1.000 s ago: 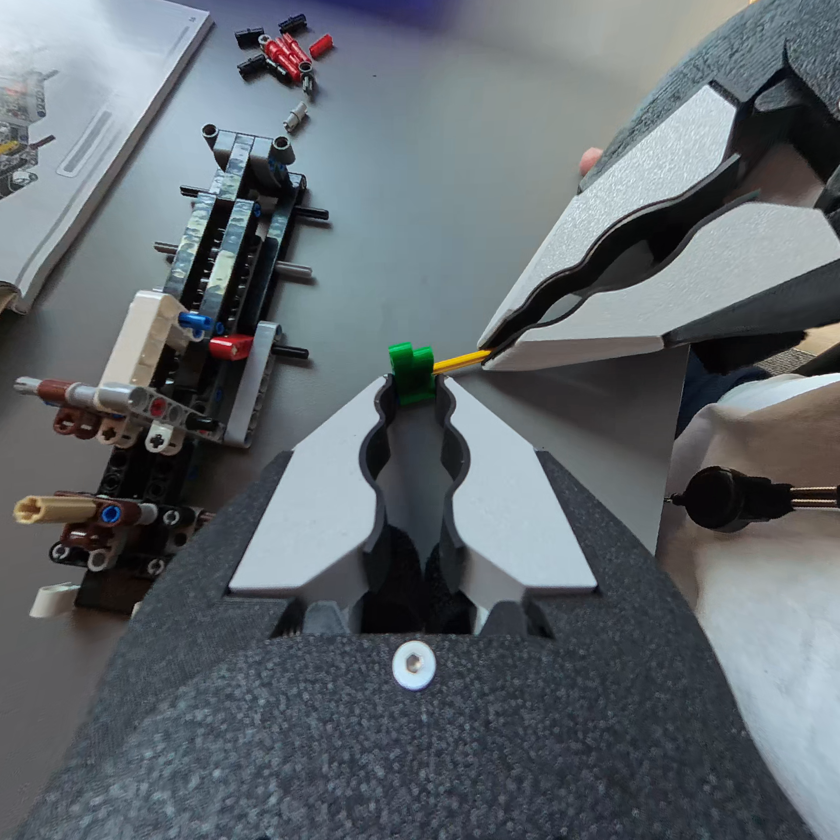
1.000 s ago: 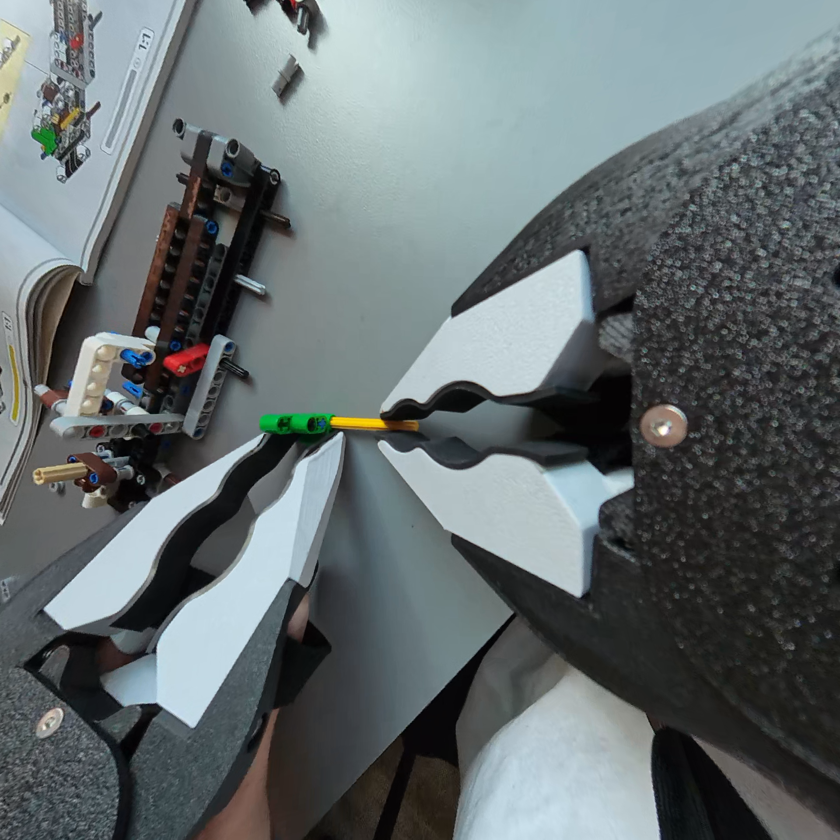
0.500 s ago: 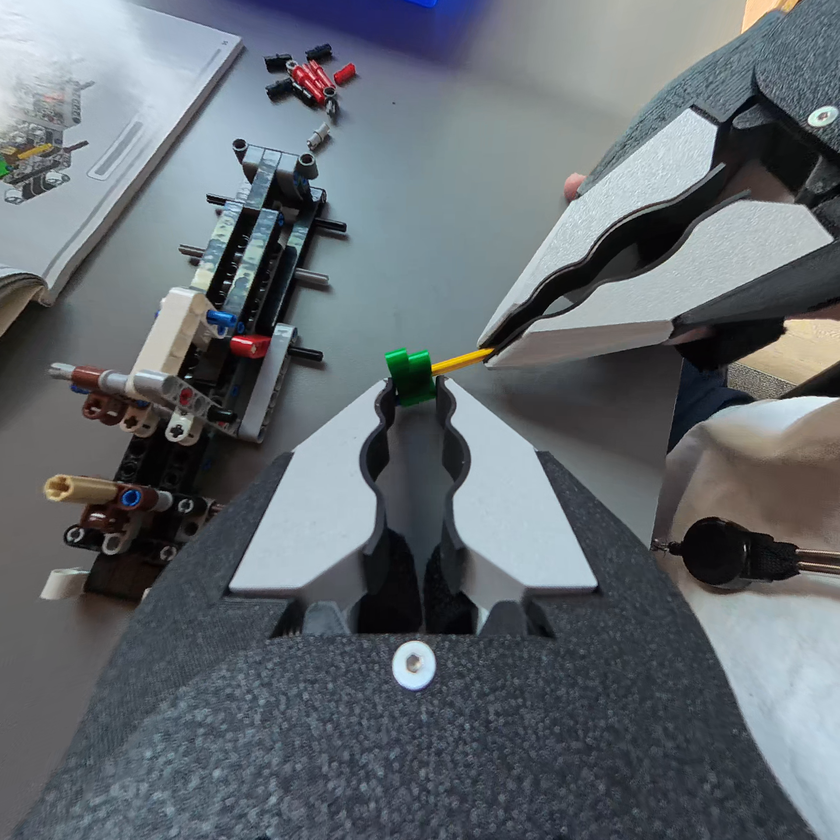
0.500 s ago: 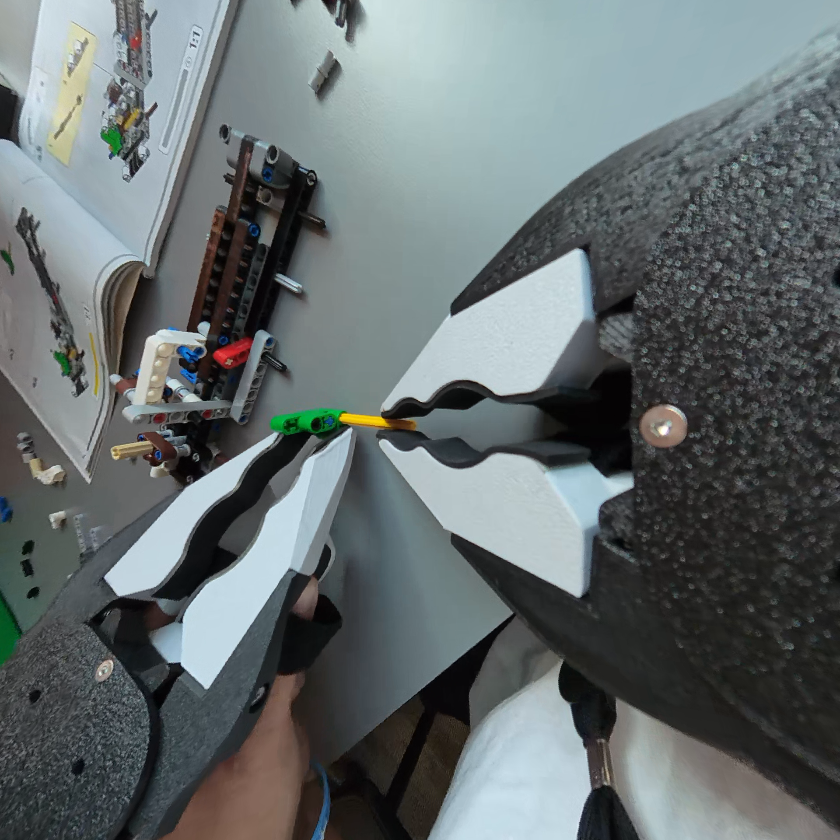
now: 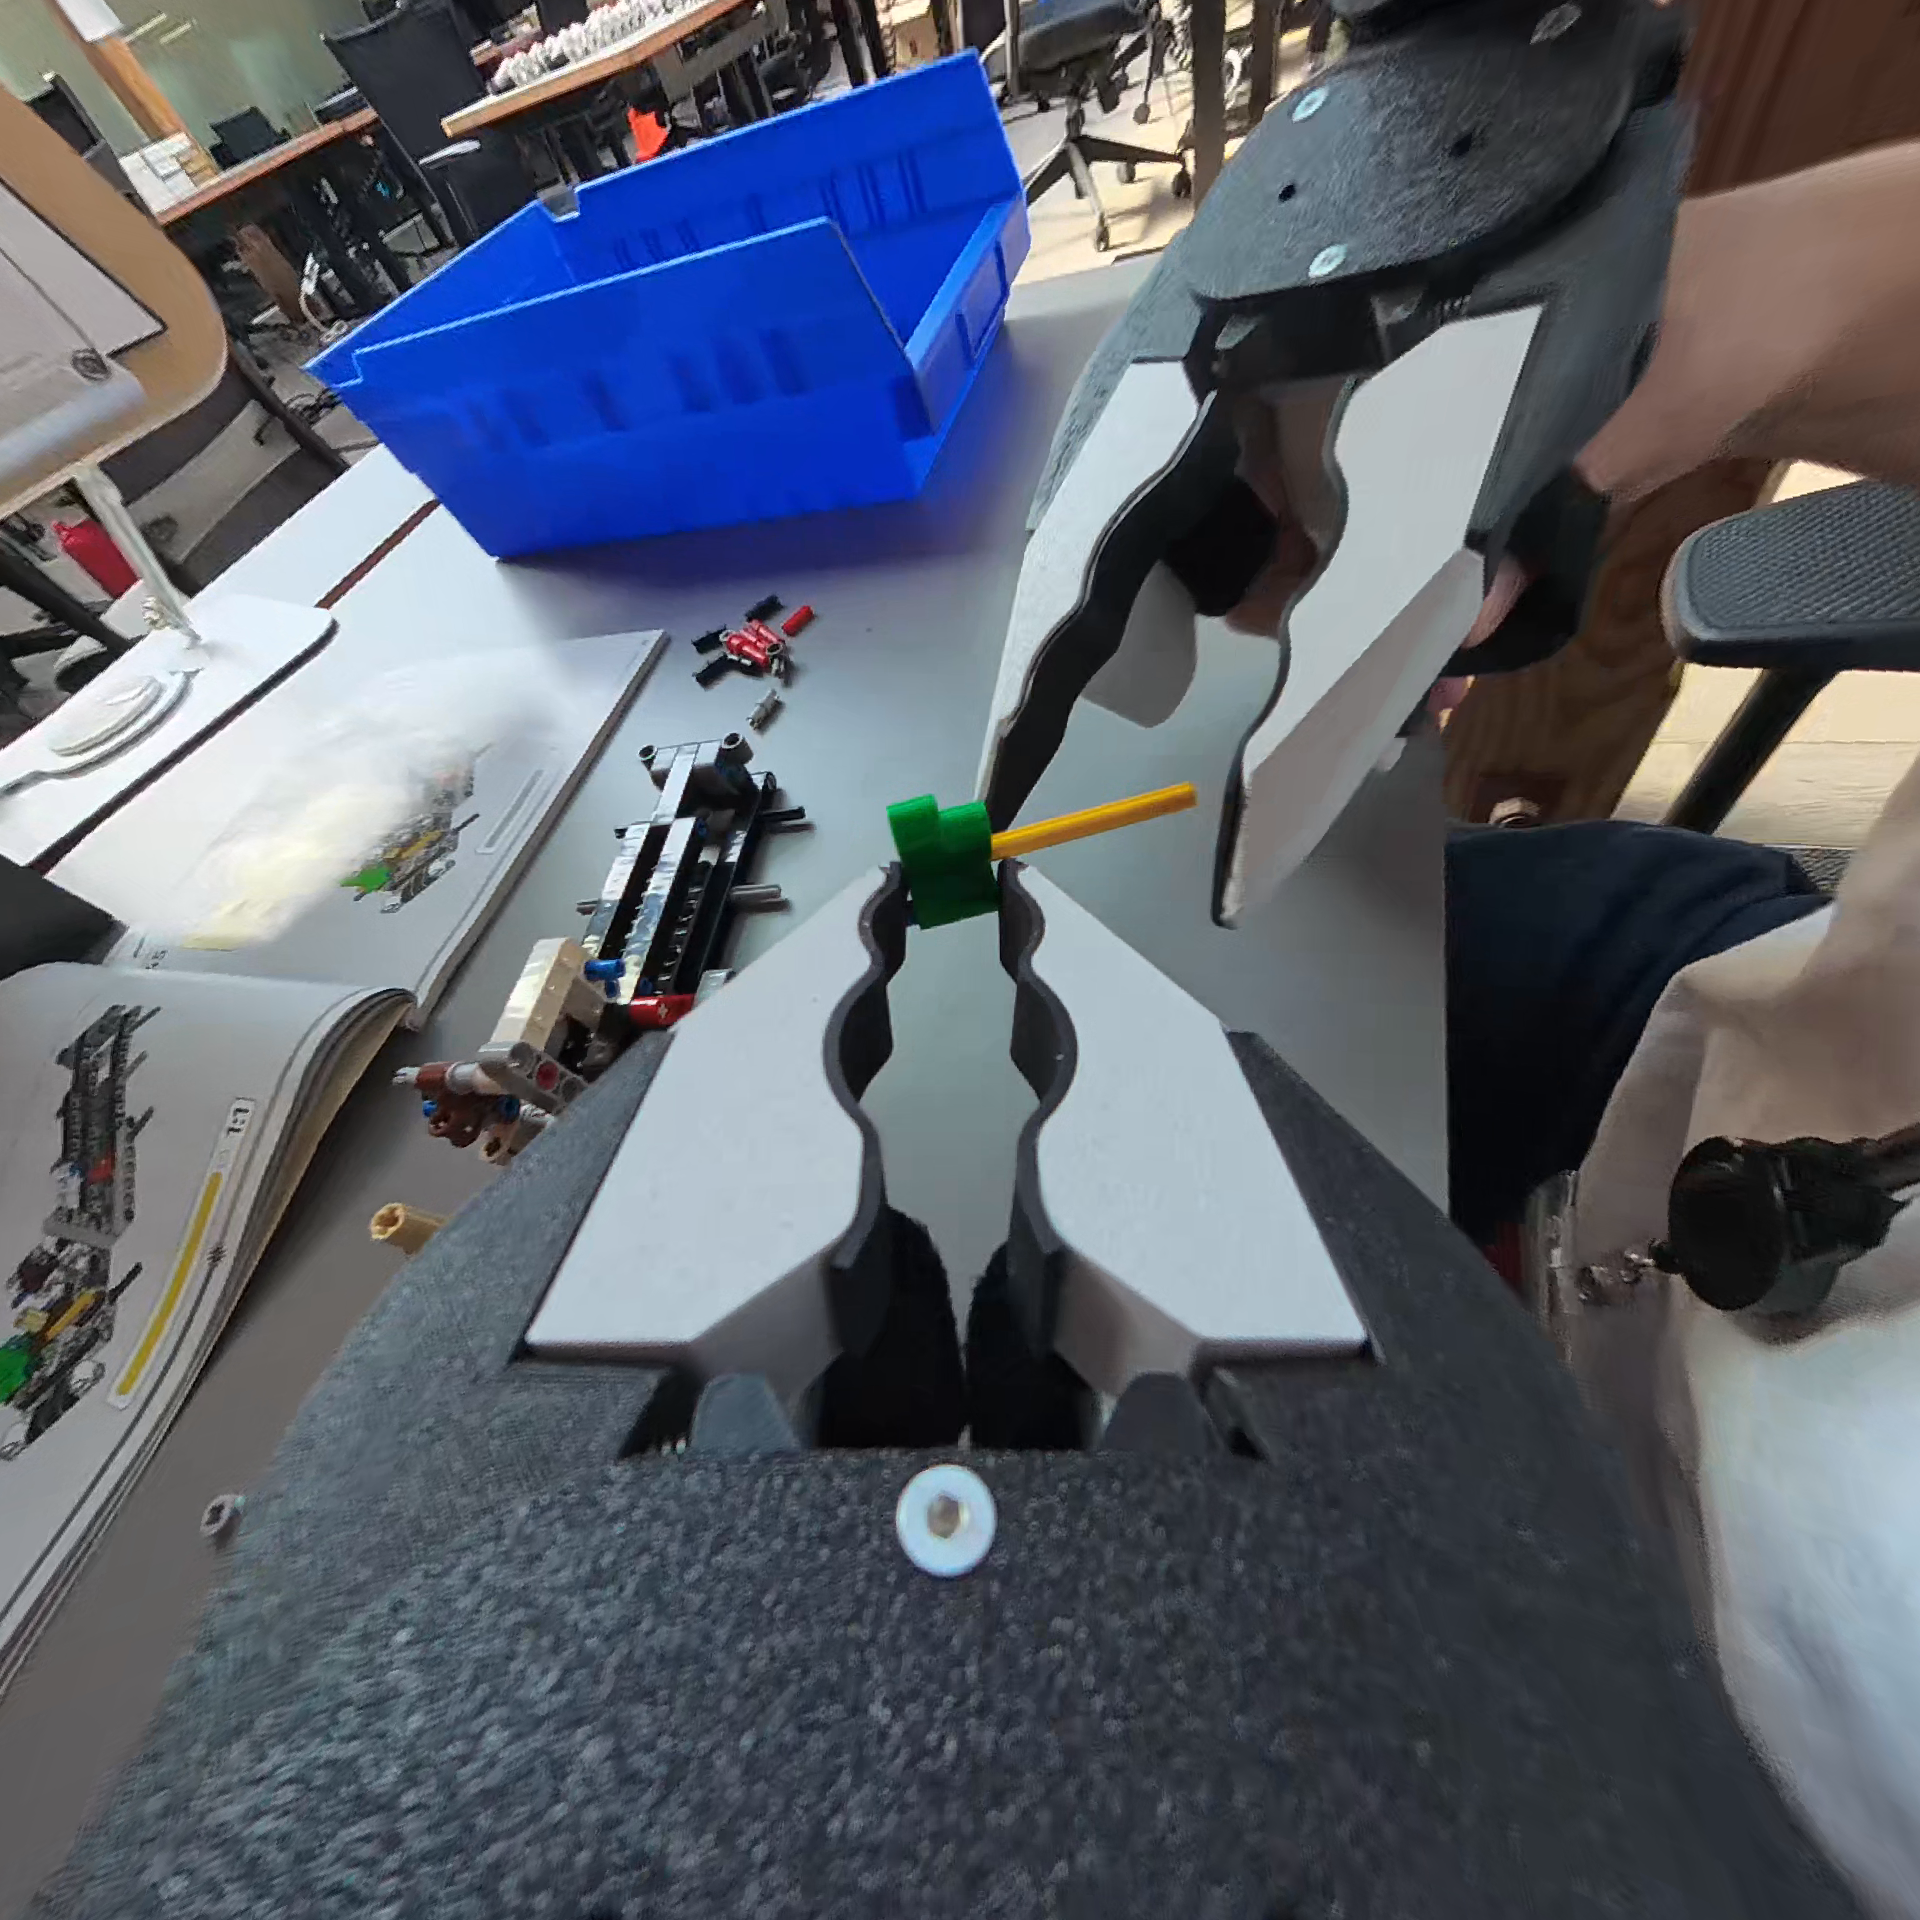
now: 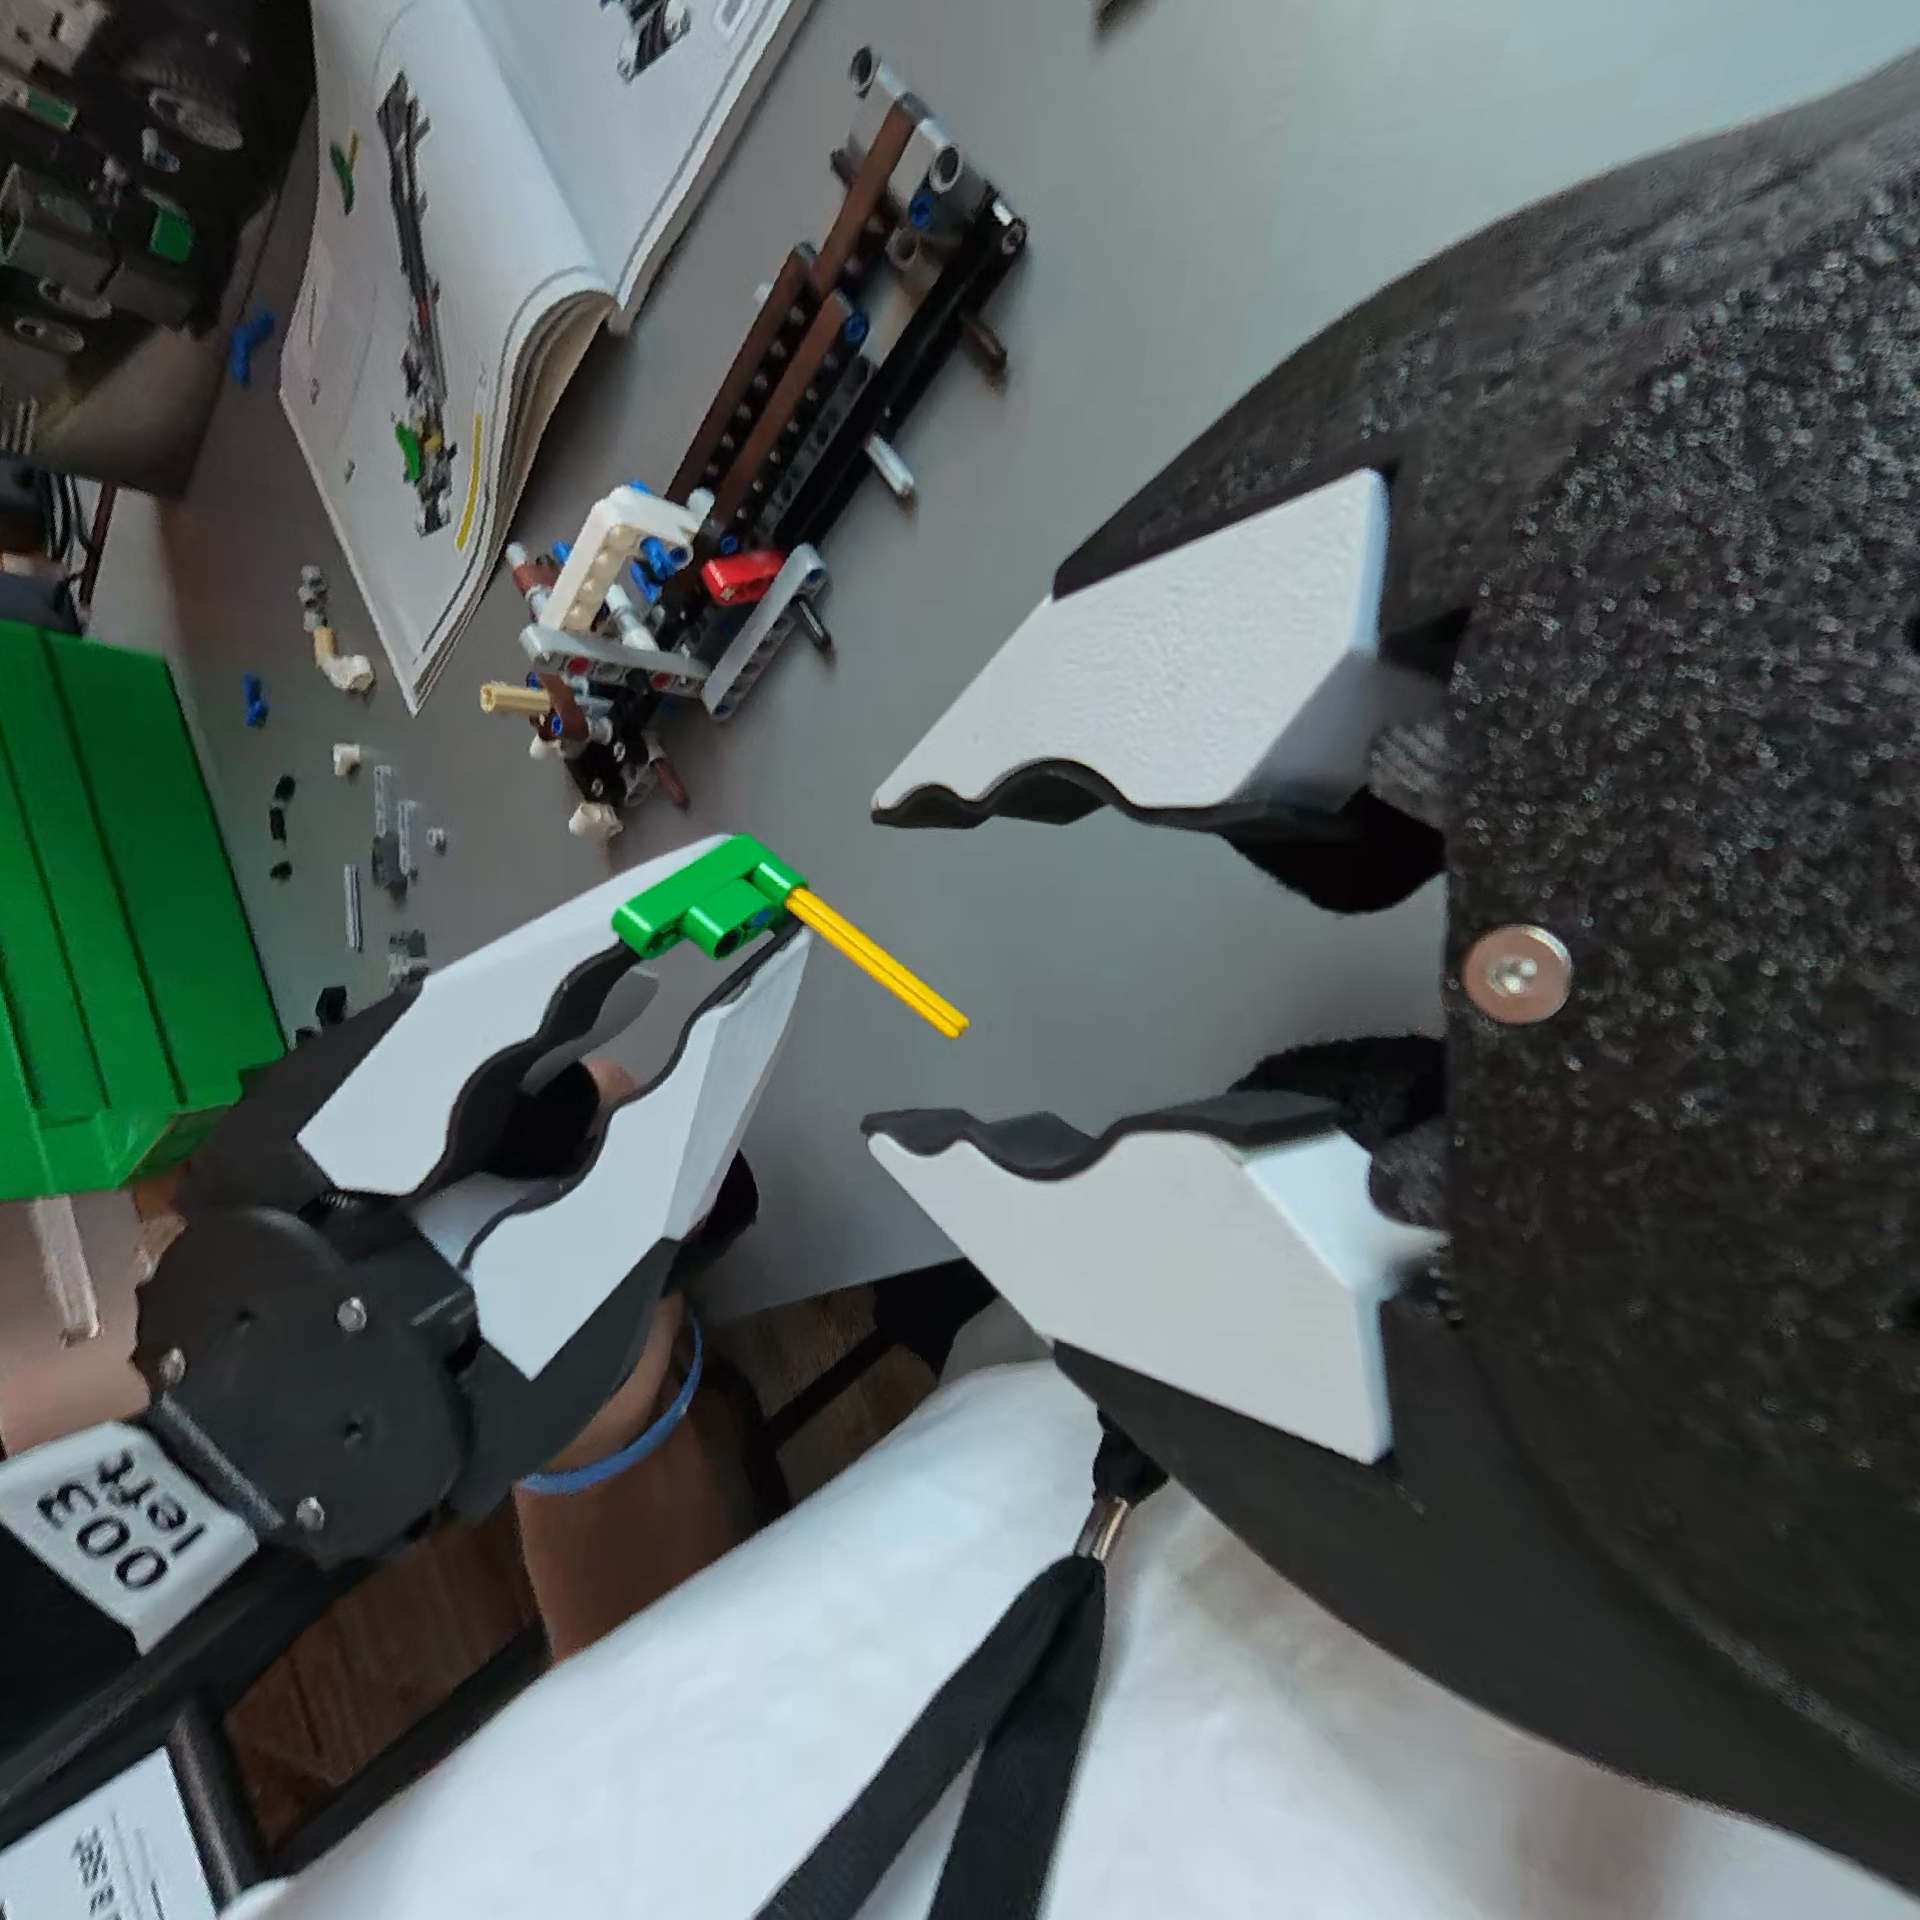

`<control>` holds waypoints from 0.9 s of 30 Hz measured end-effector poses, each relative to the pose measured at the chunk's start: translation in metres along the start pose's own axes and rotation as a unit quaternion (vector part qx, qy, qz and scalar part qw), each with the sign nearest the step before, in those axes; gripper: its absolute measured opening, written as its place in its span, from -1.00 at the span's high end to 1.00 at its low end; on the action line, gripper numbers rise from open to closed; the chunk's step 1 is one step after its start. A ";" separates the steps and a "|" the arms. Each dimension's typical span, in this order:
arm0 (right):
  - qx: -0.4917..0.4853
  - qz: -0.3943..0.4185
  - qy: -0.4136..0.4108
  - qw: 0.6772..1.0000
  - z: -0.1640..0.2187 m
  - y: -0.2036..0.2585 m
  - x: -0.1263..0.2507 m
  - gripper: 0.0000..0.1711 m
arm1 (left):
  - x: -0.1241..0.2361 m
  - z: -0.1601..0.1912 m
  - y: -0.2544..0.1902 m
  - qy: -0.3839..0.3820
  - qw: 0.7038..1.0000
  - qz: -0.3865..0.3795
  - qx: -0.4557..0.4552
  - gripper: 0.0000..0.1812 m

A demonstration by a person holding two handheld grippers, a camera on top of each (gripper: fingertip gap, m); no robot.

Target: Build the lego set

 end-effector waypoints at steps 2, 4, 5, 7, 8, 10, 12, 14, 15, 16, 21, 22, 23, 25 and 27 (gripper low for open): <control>0.042 -0.031 -0.009 0.999 -0.004 0.004 -0.002 0.27 | 0.004 -0.002 -0.001 -0.023 0.999 0.023 0.005 0.82; 0.090 -0.048 -0.014 0.995 -0.008 0.006 -0.002 0.27 | 0.008 -0.004 -0.003 -0.051 0.998 0.049 0.001 0.82; 0.111 -0.057 -0.018 0.992 -0.010 0.006 -0.002 0.31 | 0.011 -0.004 -0.004 -0.058 0.997 0.057 -0.001 0.83; 0.132 -0.091 -0.026 0.987 -0.011 0.007 -0.004 0.32 | 0.014 -0.003 -0.003 -0.066 0.995 0.071 0.004 0.82; 0.131 -0.112 -0.027 0.985 -0.011 0.007 -0.005 0.36 | 0.015 -0.002 -0.002 -0.071 0.994 0.079 0.009 0.82; 0.114 -0.141 -0.039 0.983 -0.011 0.007 -0.006 0.38 | 0.018 -0.001 -0.001 -0.081 0.992 0.093 0.021 0.82; 0.091 -0.159 -0.048 0.982 -0.013 0.005 -0.007 0.40 | 0.019 -0.001 0.001 -0.090 0.990 0.101 0.031 0.82; 0.068 -0.159 -0.039 0.984 -0.013 0.003 -0.007 0.50 | 0.018 0.000 0.005 -0.081 0.991 0.095 0.045 0.82; 0.061 -0.156 -0.028 0.986 -0.012 0.003 -0.008 0.60 | 0.017 0.001 0.006 -0.070 0.992 0.089 0.046 0.82; 0.055 -0.140 -0.015 0.988 -0.011 0.002 -0.008 0.67 | 0.015 0.002 0.008 -0.057 0.995 0.077 0.043 0.82; 0.067 -0.063 0.007 0.996 -0.008 -0.002 -0.008 0.83 | 0.011 0.004 0.013 -0.022 0.998 0.037 0.048 0.81; 0.063 -0.051 0.015 0.997 -0.008 -0.003 -0.008 0.85 | 0.010 0.004 0.013 -0.016 0.999 0.028 0.043 0.81; 0.059 -0.034 0.019 0.997 -0.009 -0.005 -0.009 0.88 | 0.009 0.004 0.013 -0.009 0.999 0.010 0.034 0.81; 0.053 0.012 0.032 0.998 -0.009 -0.009 -0.010 0.92 | 0.007 0.004 0.013 0.007 0.999 -0.030 0.023 0.80; 0.056 0.071 0.039 0.995 -0.011 -0.013 -0.012 0.96 | 0.005 0.003 0.013 0.025 0.997 -0.064 0.024 0.79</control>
Point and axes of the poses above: each gripper's, where its closed fingertips meet, x back along the fingers, z out of its underside, y = z × x across the jaws, the point moved 9 cm from there along x, back along the fingers, and after that the axes turned 3 degrees about -x, right-handed, at the moved point
